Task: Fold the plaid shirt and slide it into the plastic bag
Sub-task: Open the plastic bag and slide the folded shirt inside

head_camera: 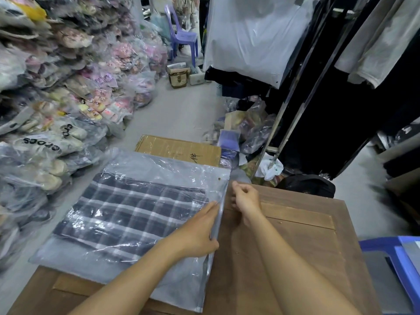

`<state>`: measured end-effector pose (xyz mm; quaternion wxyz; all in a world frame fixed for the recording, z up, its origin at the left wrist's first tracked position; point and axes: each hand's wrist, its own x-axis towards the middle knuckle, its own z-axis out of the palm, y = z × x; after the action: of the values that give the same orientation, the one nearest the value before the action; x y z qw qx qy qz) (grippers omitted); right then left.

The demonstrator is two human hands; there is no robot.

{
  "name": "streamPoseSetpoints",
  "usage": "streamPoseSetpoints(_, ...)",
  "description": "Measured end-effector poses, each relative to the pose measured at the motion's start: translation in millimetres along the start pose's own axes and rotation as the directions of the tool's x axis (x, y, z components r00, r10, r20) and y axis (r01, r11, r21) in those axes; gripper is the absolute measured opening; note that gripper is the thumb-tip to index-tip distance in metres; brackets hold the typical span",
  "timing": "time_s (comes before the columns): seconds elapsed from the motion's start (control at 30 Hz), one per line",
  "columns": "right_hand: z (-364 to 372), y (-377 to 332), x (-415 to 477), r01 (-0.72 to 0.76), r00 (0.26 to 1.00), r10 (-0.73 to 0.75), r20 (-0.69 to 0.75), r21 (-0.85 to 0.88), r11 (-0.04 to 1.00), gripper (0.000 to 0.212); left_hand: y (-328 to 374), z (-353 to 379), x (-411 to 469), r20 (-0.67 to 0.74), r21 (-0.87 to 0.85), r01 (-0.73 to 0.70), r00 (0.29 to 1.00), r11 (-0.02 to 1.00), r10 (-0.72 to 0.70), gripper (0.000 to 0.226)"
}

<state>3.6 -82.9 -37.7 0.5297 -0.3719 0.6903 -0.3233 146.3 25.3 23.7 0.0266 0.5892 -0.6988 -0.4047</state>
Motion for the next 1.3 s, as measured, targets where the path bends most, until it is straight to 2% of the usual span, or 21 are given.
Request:
streamPoseSetpoints(0.07,-2.4,-1.6,5.8,0.021,1.000,-0.020,0.021,-0.055,0.998,0.024,4.6,0.7,1.6,0.064,0.047,-0.020,0.998,0.999,0.017,0.090)
streamPoseSetpoints(0.17,-0.9,-2.4,7.4,-0.093,0.982,0.084,0.169,0.050,0.994,0.019,9.4,-4.6,8.7,0.050,0.036,-0.005,0.999,0.999,0.003,0.074)
streamPoseSetpoints(0.27,0.9,-2.1,10.2,-0.133,0.977,0.106,0.187,0.135,0.982,0.016,4.1,-18.9,29.8,-0.147,-0.007,0.029,0.989,1.000,-0.030,0.033)
streamPoseSetpoints(0.33,1.4,-1.7,13.7,-0.136,0.978,0.108,0.176,0.157,0.978,0.013,2.0,-33.8,49.2,-0.265,-0.022,0.052,0.963,0.998,-0.055,0.023)
streamPoseSetpoints(0.43,2.6,-4.0,17.1,-0.117,0.984,0.091,0.156,0.170,0.978,0.010,3.8,-54.1,81.2,-0.356,0.078,0.040,0.934,0.996,-0.009,0.030)
streamPoseSetpoints(0.5,5.0,-5.8,19.4,-0.068,0.989,0.047,0.141,0.153,0.986,0.024,4.8,-63.3,103.5,-0.342,0.159,0.020,0.939,0.987,0.036,0.038)
streamPoseSetpoints(0.6,8.9,-6.6,21.8,-0.012,0.993,-0.003,0.115,0.131,0.991,0.029,-0.9,-66.9,134.4,-0.268,0.208,0.034,0.963,0.977,0.024,0.041)
streamPoseSetpoints(0.7,11.5,-5.8,22.5,0.023,0.996,-0.032,0.084,0.115,0.993,0.030,-3.9,-68.2,151.5,-0.260,0.139,0.030,0.966,0.990,0.008,0.015)
streamPoseSetpoints(0.8,11.5,-3.8,18.5,0.061,0.997,-0.065,0.044,0.093,0.994,0.034,-5.6,-69.2,159.0,-0.276,-0.016,0.023,0.961,1.000,-0.026,0.029)
streamPoseSetpoints(0.93,8.0,4.3,3.5,0.083,0.996,-0.086,0.035,0.065,0.994,0.029,-6.3,-65.9,158.4,-0.313,-0.046,0.016,0.949,0.999,-0.030,0.031)
streamPoseSetpoints(1.0,5.4,7.9,-10.4,0.076,0.995,-0.079,0.058,0.044,0.996,0.028,-5.7,-64.0,159.5,-0.326,-0.061,0.019,0.945,0.998,-0.038,0.024)
streamPoseSetpoints(1.13,-7.4,11.5,-39.2,0.001,0.985,-0.002,0.172,0.006,1.000,0.026,-3.4,-62.2,163.5,-0.351,-0.038,0.047,0.935,0.998,-0.058,0.024)
streamPoseSetpoints(1.3,-36.2,20.9,-66.4,-0.107,0.885,0.194,0.424,-0.219,0.970,0.015,9.4,-61.1,166.8,-0.362,-0.057,0.090,0.926,0.994,-0.104,0.024)
